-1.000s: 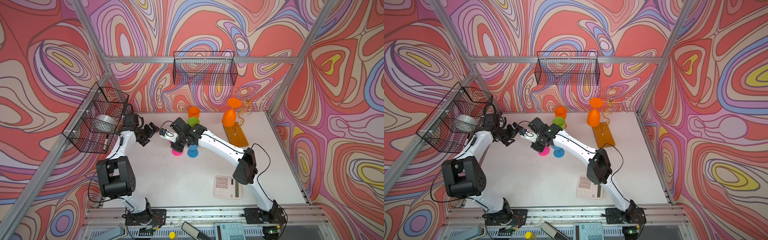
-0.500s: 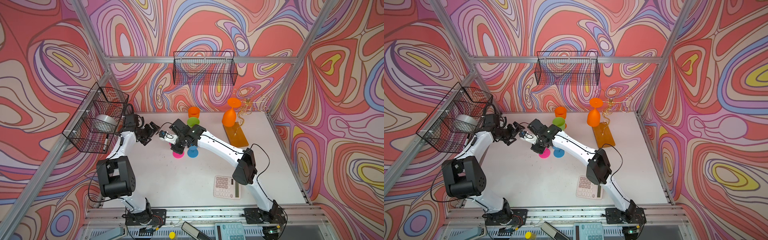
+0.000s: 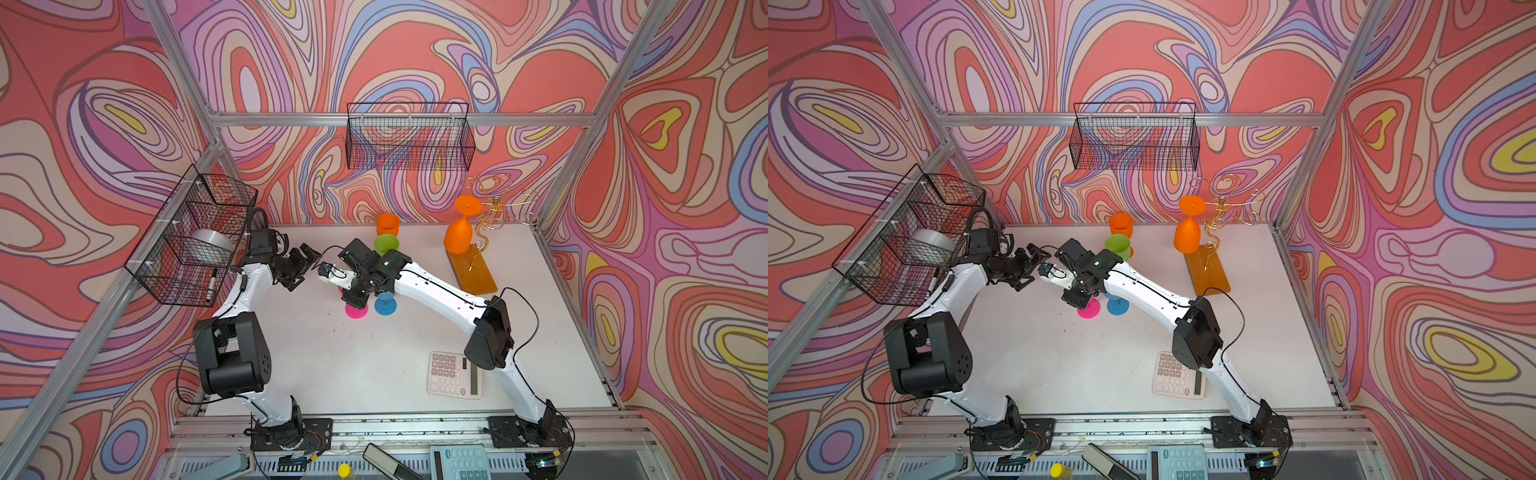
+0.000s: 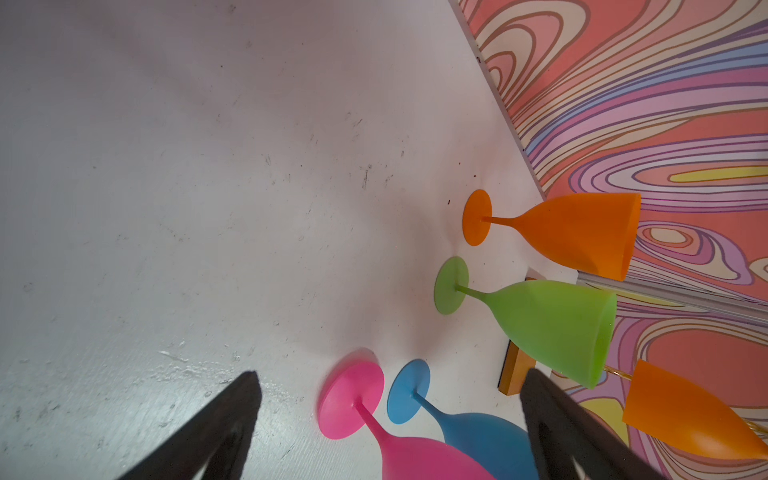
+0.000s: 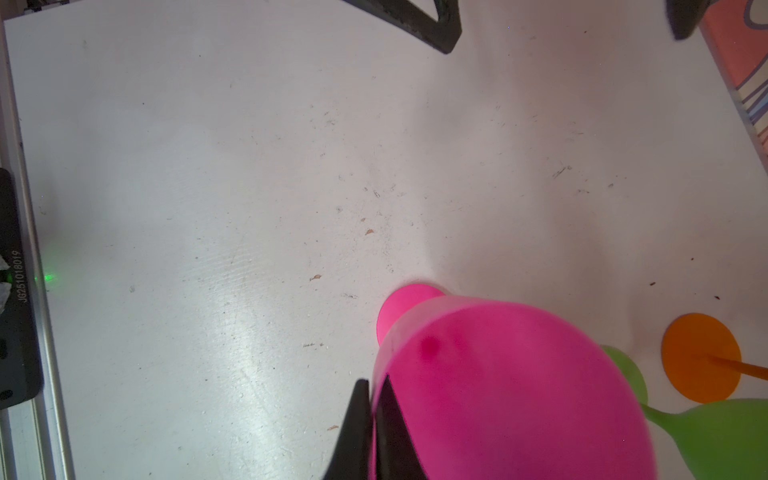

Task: Take the wine glass off the wine glass rack
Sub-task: 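Open the right gripper and raise it off the pink glass, then reach the left gripper to the orange glass on the rack while the right arm withdraws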

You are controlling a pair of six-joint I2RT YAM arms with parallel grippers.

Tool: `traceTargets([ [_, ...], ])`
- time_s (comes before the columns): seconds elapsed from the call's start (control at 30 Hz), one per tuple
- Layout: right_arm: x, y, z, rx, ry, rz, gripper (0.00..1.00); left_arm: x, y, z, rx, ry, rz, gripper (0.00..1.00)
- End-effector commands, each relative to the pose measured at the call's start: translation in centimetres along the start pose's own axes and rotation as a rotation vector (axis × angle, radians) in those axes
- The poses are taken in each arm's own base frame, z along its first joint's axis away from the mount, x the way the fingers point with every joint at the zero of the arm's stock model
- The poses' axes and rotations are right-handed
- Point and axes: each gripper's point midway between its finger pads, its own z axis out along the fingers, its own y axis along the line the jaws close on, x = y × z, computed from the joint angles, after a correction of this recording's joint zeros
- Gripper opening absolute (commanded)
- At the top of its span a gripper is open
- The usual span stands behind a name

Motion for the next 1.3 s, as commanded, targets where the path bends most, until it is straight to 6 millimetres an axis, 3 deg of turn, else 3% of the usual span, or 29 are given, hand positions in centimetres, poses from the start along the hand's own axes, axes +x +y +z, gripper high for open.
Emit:
traceTargets([
  [0.0, -0.3, 0.3, 0.3, -0.005, -0.01, 0.001, 0.09, -0.1, -0.5, -0.7, 0.029, -0.02, 0.013, 0.99],
  [0.2, -1.8, -0.1, -1.2, 0.014, -0.066, -0.008, 0.35, -0.2, -0.9, -1.1, 0.046, -0.038, 0.026, 1.0],
  [0.37, -3.5, -0.5, -3.4, 0.051, -0.132, -0.011, 0.43, -0.3, -1.4, -1.7, 0.067, -0.065, 0.047, 1.0],
  [0.6, -7.4, -0.8, -10.3, 0.121, -0.346, -0.013, 0.59, -0.9, -2.8, -2.9, 0.105, -0.106, 0.089, 1.0],
  [0.7, -8.4, -0.8, -13.1, 0.143, -0.435, -0.004, 0.66, -1.1, -3.6, -3.8, 0.126, -0.133, 0.108, 1.0],
  [0.87, -9.6, -1.0, -17.9, 0.193, -0.567, 0.029, 0.7, -1.4, -5.5, -6.2, 0.177, -0.209, 0.164, 1.0],
  [0.93, -9.6, -2.6, -19.7, 0.267, -0.609, 0.083, 0.71, -1.4, -6.3, -7.2, 0.2, -0.234, 0.18, 1.0],
  [1.03, -8.6, -6.8, -22.5, 0.34, -0.67, 0.239, 0.71, -1.0, -7.5, -8.5, 0.244, -0.253, 0.2, 0.99],
  [1.07, -8.2, -8.0, -25.0, 0.364, -0.718, 0.291, 0.7, -0.6, -7.9, -8.9, 0.255, -0.256, 0.209, 0.99],
  [1.1, -7.7, -9.1, -26.2, 0.38, -0.748, 0.34, 0.7, -0.7, -8.8, -9.5, 0.282, -0.275, 0.232, 0.99],
  [1.27, -5.3, -12.5, -31.9, 0.467, -0.846, 0.516, 0.7, 1.6, -12.4, -11.3, 0.357, -0.289, 0.343, 0.98],
])
